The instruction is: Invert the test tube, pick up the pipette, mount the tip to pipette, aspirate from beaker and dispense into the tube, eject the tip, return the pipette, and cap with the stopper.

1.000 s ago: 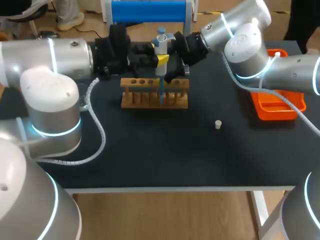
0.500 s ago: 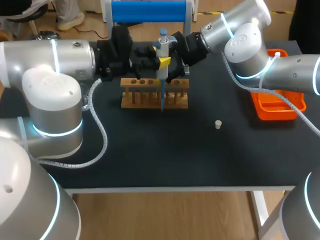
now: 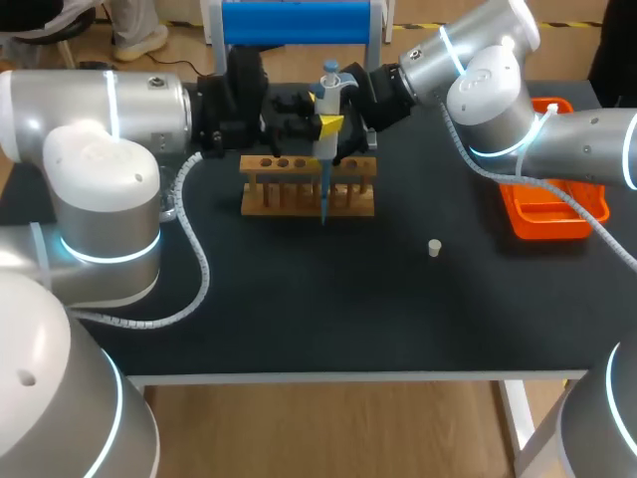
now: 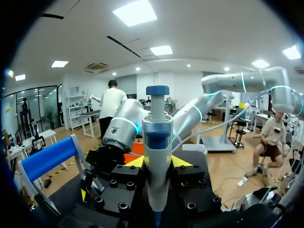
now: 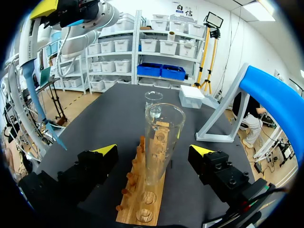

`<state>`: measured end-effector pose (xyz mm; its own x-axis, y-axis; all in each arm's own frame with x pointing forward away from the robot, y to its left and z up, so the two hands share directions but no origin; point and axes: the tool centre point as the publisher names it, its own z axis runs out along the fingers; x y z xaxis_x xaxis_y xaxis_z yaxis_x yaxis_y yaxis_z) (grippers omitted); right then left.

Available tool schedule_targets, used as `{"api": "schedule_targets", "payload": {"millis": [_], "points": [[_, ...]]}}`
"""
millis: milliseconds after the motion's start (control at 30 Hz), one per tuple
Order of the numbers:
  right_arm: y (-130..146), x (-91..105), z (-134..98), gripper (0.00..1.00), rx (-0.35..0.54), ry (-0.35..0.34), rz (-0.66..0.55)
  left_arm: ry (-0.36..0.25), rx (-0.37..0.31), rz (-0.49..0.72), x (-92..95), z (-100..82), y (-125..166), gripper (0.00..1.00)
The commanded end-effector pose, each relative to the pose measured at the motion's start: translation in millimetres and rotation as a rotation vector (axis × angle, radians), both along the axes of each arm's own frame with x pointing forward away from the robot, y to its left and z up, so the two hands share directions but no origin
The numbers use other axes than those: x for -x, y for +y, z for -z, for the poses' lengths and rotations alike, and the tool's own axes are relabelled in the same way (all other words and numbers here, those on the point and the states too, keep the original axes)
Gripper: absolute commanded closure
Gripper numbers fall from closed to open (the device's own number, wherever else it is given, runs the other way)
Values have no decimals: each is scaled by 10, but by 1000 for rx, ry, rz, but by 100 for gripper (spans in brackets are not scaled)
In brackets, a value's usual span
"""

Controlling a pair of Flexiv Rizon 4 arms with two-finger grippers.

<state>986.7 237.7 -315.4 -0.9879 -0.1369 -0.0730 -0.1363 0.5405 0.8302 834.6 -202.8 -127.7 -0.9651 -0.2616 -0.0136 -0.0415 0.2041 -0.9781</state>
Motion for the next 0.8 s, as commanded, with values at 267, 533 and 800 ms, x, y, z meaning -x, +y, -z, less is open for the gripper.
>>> {"api": "schedule_targets", "payload": {"millis": [267,533,800], "points": [[0,-3,-1,0,2,1,0,4,-6,7,-18,-19,29,100],[-326,93,-171,0,10,-43,-1,4,-6,7,-18,-19,29,100],[-783,348,-411,0,-35,-62,-21,4,-6,7,-18,-19,29,100]]}}
